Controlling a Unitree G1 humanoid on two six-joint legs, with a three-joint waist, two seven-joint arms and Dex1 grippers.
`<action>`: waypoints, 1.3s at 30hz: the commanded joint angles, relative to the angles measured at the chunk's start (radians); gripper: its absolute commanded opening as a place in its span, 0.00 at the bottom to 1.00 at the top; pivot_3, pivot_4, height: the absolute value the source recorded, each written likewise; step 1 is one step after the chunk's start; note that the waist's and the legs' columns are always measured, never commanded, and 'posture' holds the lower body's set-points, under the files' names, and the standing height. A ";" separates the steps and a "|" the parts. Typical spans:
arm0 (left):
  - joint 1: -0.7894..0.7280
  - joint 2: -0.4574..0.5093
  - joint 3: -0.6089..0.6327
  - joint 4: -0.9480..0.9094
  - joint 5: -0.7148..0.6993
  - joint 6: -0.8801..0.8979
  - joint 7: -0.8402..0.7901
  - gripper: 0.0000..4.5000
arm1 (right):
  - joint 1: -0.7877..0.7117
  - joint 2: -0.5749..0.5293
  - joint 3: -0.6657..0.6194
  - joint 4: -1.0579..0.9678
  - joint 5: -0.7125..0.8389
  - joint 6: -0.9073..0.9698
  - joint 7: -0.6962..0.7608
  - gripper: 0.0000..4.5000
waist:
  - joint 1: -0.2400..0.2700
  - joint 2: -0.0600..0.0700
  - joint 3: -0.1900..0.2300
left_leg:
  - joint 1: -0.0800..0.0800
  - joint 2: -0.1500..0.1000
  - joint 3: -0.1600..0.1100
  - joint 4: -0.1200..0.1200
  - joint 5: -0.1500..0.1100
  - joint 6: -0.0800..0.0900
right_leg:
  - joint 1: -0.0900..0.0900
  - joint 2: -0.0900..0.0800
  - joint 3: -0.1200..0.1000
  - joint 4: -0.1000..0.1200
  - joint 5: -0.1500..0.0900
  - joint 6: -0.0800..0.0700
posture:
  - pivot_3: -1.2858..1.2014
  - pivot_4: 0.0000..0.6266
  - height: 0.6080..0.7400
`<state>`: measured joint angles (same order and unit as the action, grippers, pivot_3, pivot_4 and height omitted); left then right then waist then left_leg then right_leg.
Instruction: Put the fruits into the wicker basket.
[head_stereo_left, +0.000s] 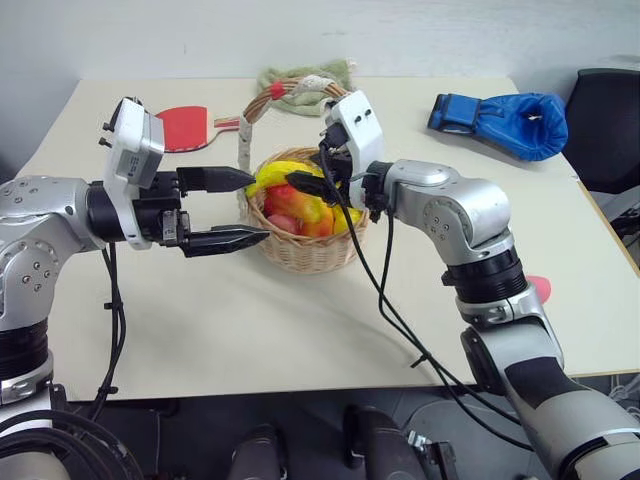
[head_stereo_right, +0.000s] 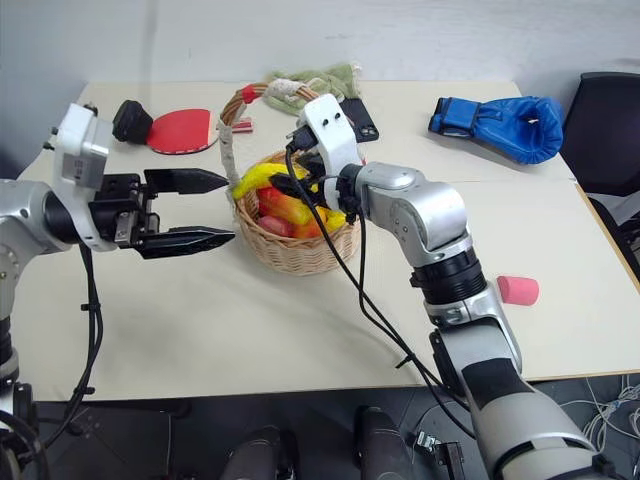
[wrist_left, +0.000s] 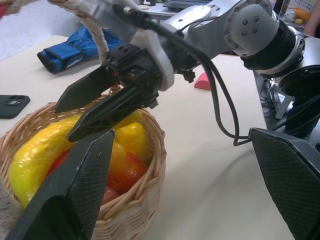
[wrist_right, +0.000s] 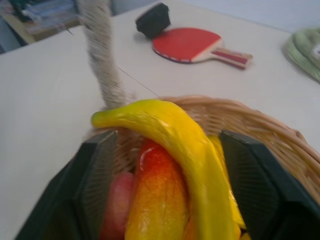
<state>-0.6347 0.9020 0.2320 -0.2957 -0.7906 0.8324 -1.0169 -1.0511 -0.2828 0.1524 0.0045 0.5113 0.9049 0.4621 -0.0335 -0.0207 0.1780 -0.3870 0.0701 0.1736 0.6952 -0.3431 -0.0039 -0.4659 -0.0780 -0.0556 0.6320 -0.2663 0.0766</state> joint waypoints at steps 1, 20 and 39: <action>0.014 0.008 0.044 -0.036 -0.026 -0.019 0.006 1.00 | 0.038 -0.064 -0.124 -0.229 0.130 0.114 0.035 0.81 | 0.005 0.000 0.000 | 0.000 0.000 -0.001 0.000 0.000 0.000 | 0.000 0.000 0.000 0.000 0.000 0.000 | 0.52 0.24 1.00; -0.106 -0.029 -0.055 0.059 0.018 -0.069 -0.002 1.00 | 0.222 -0.070 -0.189 -0.198 -0.057 -0.063 -0.168 0.81 | -0.005 0.000 0.000 | 0.007 -0.001 0.001 0.001 0.004 -0.003 | 0.002 0.001 0.004 0.005 -0.001 -0.002 | 0.52 0.24 1.00; -0.118 -0.046 -0.048 0.062 0.022 -0.082 0.032 1.00 | 0.180 0.018 -0.186 -0.061 -0.143 -0.209 -0.140 0.08 | -0.007 0.000 0.000 | 0.005 -0.001 0.000 0.001 0.004 -0.003 | 0.002 0.000 0.003 0.008 0.000 -0.001 | 0.52 0.24 1.00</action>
<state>-0.7409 0.8557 0.1544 -0.2163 -0.7595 0.7626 -0.9930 -0.8601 -0.2592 -0.0012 0.0157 0.3458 0.7058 0.3139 -0.0401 -0.0202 0.1783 -0.3821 0.0691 0.1735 0.6958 -0.3393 -0.0065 -0.4644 -0.0775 -0.0524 0.6395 -0.2666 0.0753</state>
